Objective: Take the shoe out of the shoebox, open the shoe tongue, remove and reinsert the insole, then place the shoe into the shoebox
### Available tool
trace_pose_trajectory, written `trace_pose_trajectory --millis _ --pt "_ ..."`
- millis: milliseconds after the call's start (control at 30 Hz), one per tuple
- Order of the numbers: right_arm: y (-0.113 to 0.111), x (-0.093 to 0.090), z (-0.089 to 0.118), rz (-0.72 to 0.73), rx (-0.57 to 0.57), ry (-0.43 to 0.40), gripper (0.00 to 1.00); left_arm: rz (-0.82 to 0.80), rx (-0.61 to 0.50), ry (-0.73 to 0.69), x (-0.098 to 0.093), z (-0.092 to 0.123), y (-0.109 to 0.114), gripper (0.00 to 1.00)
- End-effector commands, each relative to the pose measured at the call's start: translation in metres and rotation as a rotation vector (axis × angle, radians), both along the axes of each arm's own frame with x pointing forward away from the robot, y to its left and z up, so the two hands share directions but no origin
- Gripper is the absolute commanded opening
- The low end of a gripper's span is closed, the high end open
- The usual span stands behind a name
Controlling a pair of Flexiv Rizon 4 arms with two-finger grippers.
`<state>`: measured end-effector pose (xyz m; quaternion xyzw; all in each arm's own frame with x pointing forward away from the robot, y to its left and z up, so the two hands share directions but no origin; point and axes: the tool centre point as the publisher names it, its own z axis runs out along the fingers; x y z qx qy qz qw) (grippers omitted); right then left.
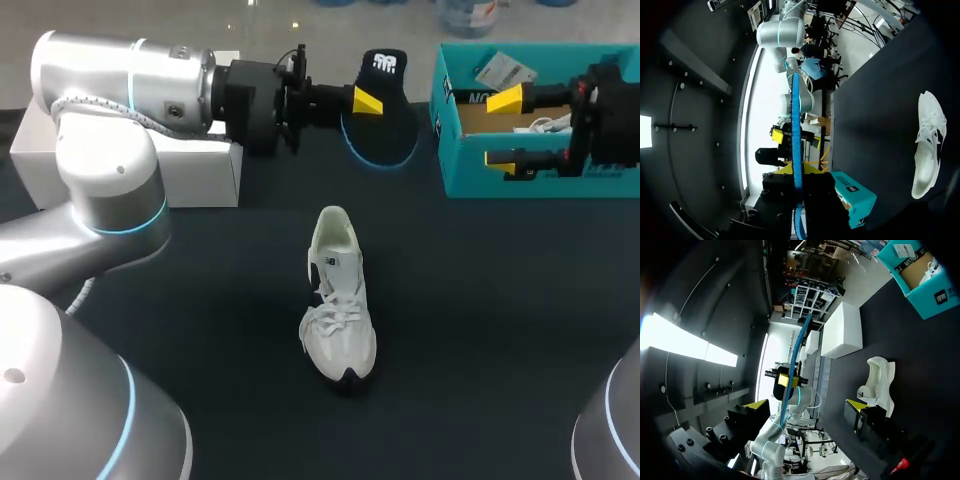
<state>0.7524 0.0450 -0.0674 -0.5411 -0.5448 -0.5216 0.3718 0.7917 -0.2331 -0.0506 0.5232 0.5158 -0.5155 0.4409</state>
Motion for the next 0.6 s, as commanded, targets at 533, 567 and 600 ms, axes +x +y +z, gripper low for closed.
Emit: trace_pose_trajectory --millis 533,567,600 --pt "0.002 -0.007 -0.004 0.023 0.037 -0.013 1.0 0.121 -0.067 0.312 0.003 0.027 0.0 0.0" --pt "0.002 -0.007 -0.004 0.023 0.037 -0.013 1.0 0.149 -0.05 0.403 0.004 0.03 0.0 0.0" --pt "0.002 -0.007 -0.004 0.023 0.037 -0.013 1.0 0.161 -0.023 0.487 0.004 0.031 0.0 0.0"
